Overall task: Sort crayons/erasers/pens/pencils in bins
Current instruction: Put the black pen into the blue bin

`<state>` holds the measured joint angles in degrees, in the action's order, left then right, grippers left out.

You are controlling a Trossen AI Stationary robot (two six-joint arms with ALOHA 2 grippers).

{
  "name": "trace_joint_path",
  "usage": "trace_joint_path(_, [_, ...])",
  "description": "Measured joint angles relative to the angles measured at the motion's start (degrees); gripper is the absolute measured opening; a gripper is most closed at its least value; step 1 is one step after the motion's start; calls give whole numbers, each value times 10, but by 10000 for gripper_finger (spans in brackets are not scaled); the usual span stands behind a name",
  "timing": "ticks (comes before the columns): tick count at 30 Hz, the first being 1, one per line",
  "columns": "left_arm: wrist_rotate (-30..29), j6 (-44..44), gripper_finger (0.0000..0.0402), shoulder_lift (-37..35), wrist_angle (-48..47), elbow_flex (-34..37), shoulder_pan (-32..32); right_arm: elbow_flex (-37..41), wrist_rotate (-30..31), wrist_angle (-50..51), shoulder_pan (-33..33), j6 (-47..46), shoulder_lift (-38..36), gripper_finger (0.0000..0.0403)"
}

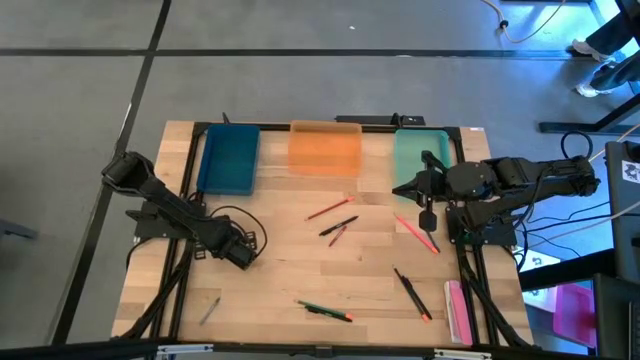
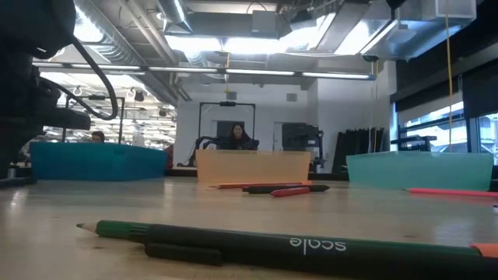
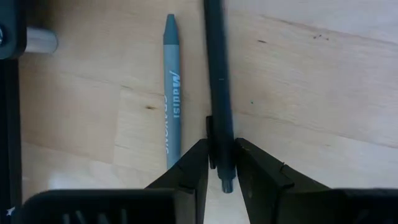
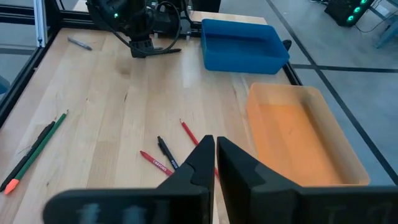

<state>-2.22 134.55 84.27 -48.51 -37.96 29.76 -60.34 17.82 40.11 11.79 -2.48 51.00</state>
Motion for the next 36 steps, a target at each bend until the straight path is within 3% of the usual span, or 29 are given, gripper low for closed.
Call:
trace_joint_path(8, [2, -2, 33, 0, 0, 0, 0, 0, 0, 0, 0, 0, 0, 23])
trace_joint_path(20, [0, -12, 27, -9, 1, -3, 0, 0, 0, 0, 0, 0, 0, 23])
trace_joint_path(36, [-11, -84, 20, -106, 22, -5, 0, 0, 1, 0, 0, 0, 0, 23])
